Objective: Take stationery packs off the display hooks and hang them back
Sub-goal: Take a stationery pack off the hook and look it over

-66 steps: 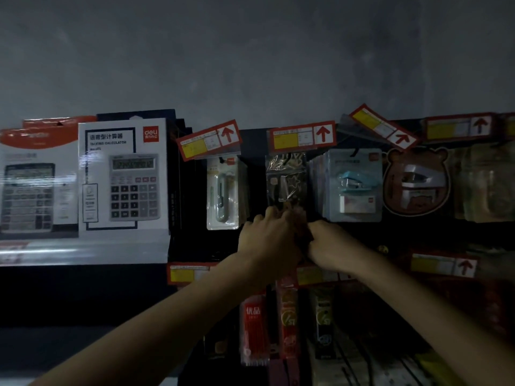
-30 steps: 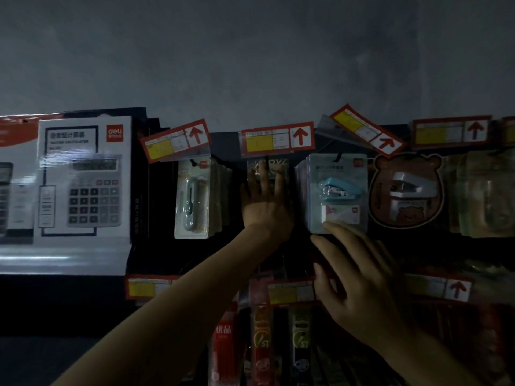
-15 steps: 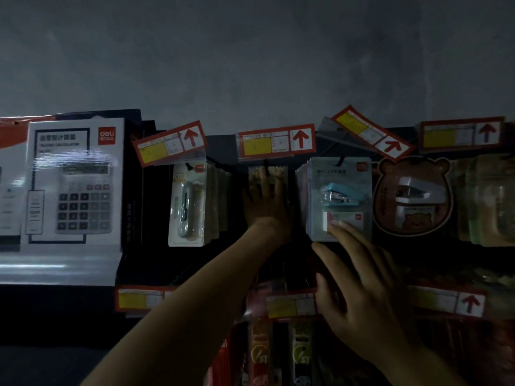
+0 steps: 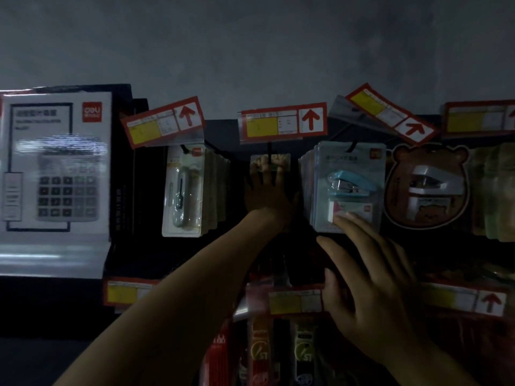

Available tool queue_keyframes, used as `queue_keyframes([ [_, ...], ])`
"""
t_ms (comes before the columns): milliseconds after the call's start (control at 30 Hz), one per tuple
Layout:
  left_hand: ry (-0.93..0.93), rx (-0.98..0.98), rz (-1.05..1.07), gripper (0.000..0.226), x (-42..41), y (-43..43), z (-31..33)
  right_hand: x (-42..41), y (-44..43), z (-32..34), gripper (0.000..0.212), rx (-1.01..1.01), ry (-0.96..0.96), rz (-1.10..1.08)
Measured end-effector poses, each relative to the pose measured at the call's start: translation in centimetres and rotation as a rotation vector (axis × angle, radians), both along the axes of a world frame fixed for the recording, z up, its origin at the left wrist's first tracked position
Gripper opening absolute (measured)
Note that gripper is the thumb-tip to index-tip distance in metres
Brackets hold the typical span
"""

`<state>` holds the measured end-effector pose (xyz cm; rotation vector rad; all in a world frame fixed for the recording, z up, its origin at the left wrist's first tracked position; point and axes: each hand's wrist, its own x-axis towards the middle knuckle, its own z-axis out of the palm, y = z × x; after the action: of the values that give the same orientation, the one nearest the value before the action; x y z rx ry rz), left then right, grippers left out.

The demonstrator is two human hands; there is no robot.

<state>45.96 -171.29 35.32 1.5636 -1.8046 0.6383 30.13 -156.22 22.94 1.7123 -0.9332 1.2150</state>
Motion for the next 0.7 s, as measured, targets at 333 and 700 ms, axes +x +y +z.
queue_keyframes([
  [333,0.000,0.023,-0.039,0.086,0.2,-0.5,0.2,0.0,0.2,0.2,0.048,0.010,0.001,-0.020],
  [700,-0.063,0.147,-0.109,0.083,1.1,4.6,-1.0,0.3,0.1,-0.1,0.046,0.008,-0.009,-0.023],
])
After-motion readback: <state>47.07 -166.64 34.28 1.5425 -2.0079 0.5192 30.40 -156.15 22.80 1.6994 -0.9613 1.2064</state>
